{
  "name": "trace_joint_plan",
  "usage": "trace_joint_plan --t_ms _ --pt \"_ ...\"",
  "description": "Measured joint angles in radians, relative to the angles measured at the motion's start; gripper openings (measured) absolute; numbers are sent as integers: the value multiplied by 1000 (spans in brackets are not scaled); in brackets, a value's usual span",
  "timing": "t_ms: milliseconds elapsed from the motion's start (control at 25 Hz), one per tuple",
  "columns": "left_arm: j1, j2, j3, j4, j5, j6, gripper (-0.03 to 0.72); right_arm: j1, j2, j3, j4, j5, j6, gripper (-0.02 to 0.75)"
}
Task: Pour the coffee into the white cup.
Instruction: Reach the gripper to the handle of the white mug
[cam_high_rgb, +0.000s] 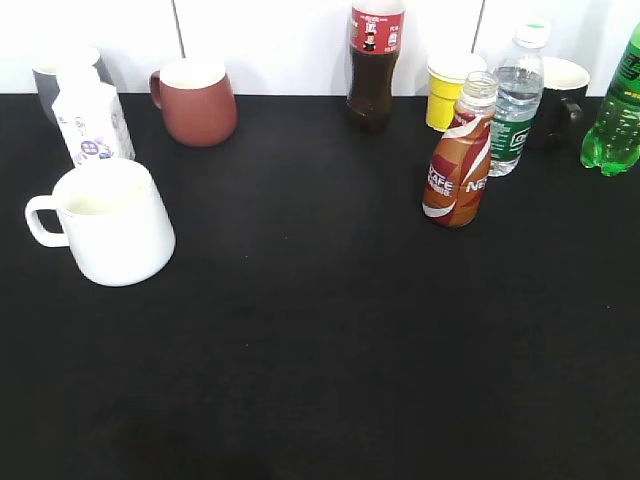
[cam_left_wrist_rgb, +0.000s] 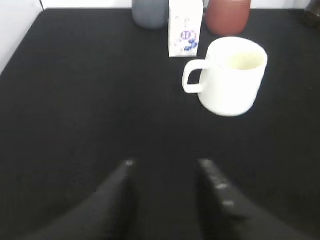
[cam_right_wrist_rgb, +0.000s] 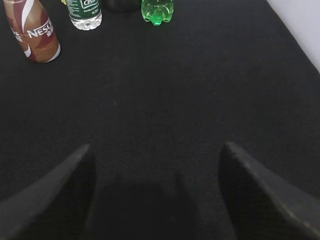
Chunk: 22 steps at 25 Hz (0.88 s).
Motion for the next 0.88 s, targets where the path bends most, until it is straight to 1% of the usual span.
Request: trace_joint_plan --t_ms 40,80,120,320,520,640,760,880 --pt "0 31 -12 2 -41 0 442 0 0 0 0 0 0 582" --pt "0 85 -26 7 -110 0 477 0 0 0 0 0 -1 582" --pt "0 151 -33 8 -195 0 489 0 0 0 0 0 -1 582" --pt "0 549 -50 8 -728 19 496 0 0 0 0 0 0 582" --pt "0 880 -36 0 -1116 21 496 0 0 0 0 0 0 582" --pt "-22 984 57 0 -1308 22 496 0 0 0 0 0 0 582" --pt "-86 998 195 -4 -1439 22 496 0 0 0 0 0 0 582" --pt "-155 1009 266 -15 -1469 22 491 0 0 0 0 0 0 582"
